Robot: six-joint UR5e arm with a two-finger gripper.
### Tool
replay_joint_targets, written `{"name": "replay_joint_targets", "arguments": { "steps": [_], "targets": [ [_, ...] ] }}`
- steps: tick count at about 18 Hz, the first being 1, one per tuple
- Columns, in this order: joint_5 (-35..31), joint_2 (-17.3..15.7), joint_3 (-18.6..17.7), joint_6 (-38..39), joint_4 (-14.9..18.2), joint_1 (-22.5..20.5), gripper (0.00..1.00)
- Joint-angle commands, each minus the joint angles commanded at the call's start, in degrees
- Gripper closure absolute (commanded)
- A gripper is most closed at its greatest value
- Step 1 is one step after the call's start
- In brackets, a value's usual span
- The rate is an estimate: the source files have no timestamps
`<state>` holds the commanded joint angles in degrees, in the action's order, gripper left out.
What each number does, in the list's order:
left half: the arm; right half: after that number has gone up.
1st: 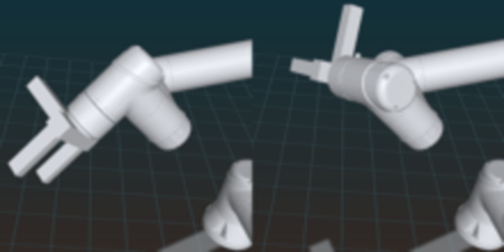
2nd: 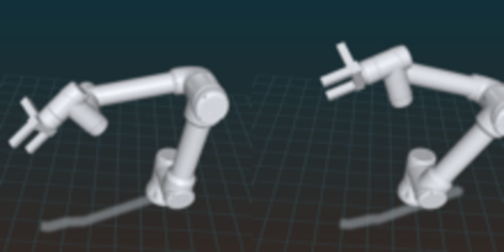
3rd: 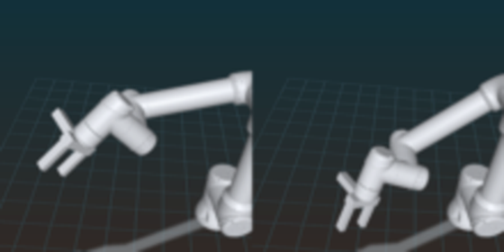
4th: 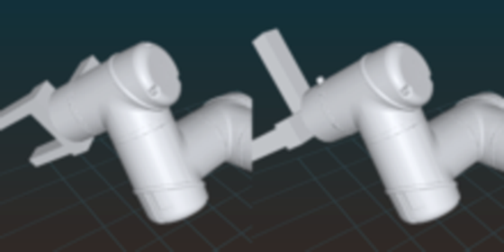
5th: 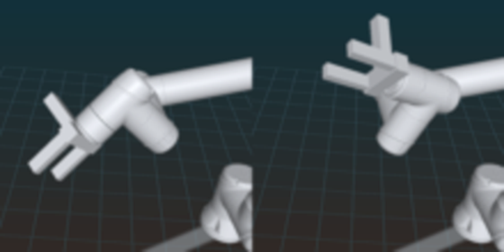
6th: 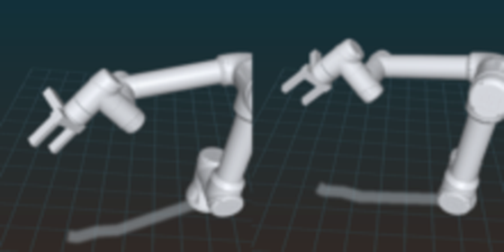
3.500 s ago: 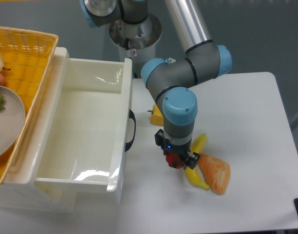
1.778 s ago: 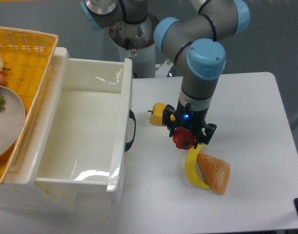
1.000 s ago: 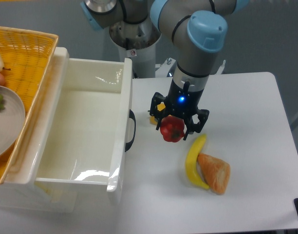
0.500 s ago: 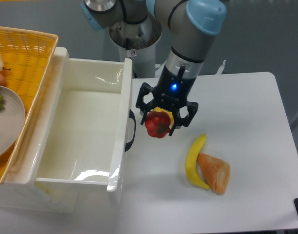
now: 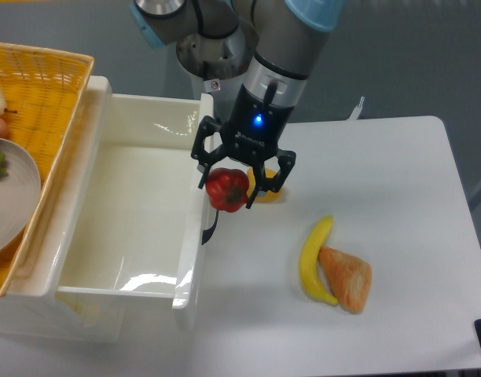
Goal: Place the red pepper in the upper white drawer
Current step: 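Carry the red pepper over the open white drawer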
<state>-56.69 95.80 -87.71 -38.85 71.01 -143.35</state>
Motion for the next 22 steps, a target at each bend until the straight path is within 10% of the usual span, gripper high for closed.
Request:
{"name": "replay_joint_targets", "arguments": {
  "steps": [22],
  "targets": [
    [-2.28,-0.88,-3.95,0.0,4.57,8.27,1.0]
  ]
}}
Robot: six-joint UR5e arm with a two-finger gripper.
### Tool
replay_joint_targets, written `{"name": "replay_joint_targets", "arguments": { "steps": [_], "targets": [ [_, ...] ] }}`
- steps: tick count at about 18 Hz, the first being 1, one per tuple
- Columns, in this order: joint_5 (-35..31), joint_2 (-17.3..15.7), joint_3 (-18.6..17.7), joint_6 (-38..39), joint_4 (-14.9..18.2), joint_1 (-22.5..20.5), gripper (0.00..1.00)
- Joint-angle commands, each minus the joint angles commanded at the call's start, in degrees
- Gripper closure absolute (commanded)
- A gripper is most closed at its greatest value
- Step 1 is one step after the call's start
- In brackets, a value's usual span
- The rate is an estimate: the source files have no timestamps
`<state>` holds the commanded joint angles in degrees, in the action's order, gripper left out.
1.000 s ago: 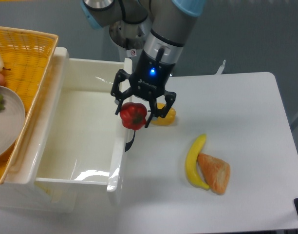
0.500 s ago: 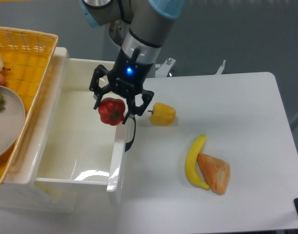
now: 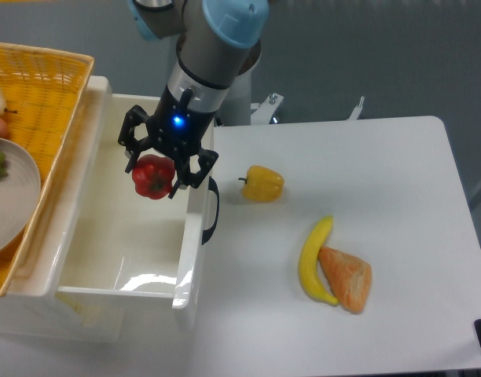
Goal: Place the red pepper in the upper white drawer
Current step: 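Carry the red pepper over the open white drawer, then lower the red pepper slowly into the drawer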
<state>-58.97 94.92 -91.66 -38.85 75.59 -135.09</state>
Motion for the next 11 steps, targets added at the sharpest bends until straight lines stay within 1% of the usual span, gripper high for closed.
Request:
{"name": "replay_joint_targets", "arguments": {
  "steps": [4,7,11],
  "targets": [
    [-2.72,-0.26,-2.37,0.09,0.17,1.76,1.0],
    [-3.35,-0.18,-2.55,0.17,0.96,2.02,1.0],
    [-3.35,0.0,-2.64,0.09,0.97,2.11,1.0]
  ]
}}
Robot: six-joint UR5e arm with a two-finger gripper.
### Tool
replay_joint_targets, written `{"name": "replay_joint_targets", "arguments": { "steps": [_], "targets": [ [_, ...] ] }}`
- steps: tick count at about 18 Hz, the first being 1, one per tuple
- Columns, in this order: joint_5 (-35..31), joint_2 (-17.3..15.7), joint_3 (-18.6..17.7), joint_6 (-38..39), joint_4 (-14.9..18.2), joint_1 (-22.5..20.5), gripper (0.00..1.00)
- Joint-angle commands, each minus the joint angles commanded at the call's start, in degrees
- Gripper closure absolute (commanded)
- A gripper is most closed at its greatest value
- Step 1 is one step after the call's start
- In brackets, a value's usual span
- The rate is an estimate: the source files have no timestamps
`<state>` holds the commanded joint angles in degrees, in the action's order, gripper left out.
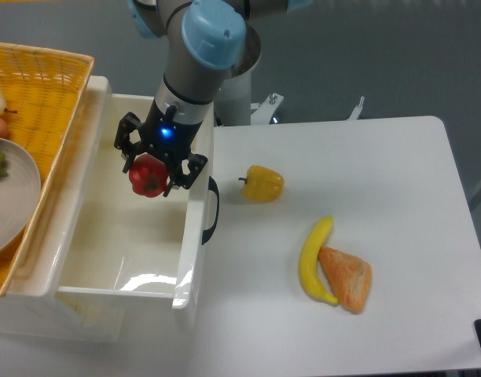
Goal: Place the red pepper in the upper white drawer
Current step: 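Lower the red pepper slowly into the drawer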
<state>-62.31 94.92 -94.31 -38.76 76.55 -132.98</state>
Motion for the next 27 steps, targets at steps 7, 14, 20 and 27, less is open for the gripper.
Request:
{"name": "replay_joint_targets", "arguments": {
  "steps": [7,14,20,27],
  "targets": [
    [-0.09,0.53,0.09,0.0,-0.09,0.79,1.0],
    [-1.05,1.32,0.0,-0.09,-0.09,1.76,1.0],
    [-2.37,1.85,0.09,-0.09,-0.09,2.64,0.97],
    [-2.55,1.85,0.09,-0.09,-0.09,2.81,0.97]
  ]
}}
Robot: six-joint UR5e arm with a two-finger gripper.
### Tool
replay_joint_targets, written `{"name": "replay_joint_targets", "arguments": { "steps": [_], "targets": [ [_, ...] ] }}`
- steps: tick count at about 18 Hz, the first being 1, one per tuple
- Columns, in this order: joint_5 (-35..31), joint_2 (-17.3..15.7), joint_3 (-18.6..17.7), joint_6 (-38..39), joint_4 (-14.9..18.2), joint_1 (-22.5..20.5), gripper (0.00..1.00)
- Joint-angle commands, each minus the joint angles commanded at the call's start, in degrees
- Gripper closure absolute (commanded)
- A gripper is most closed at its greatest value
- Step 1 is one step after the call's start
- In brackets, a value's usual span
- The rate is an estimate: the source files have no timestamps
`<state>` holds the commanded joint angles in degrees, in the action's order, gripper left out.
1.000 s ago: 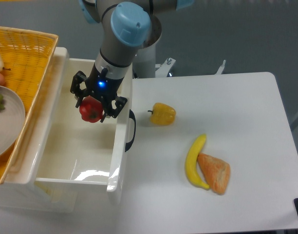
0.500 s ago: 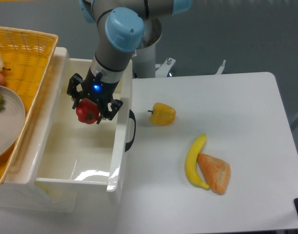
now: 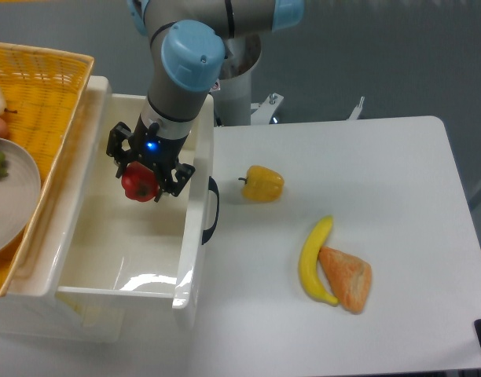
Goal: Place the red pepper in the upper white drawer
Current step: 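Lower the red pepper slowly into the drawer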
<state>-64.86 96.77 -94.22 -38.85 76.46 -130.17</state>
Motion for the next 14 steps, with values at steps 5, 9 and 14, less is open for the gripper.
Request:
{"name": "replay_joint_targets", "arguments": {
  "steps": [5,9,14],
  "targets": [
    [-0.09,0.0,0.0,-0.26,0.0,0.09,0.94],
    [-0.09,0.09,0.0,-0.35,0.0,0.09,0.94],
    [-0.09,1.14,0.35,-0.26,-0.18,1.49,0.93]
  ]
}}
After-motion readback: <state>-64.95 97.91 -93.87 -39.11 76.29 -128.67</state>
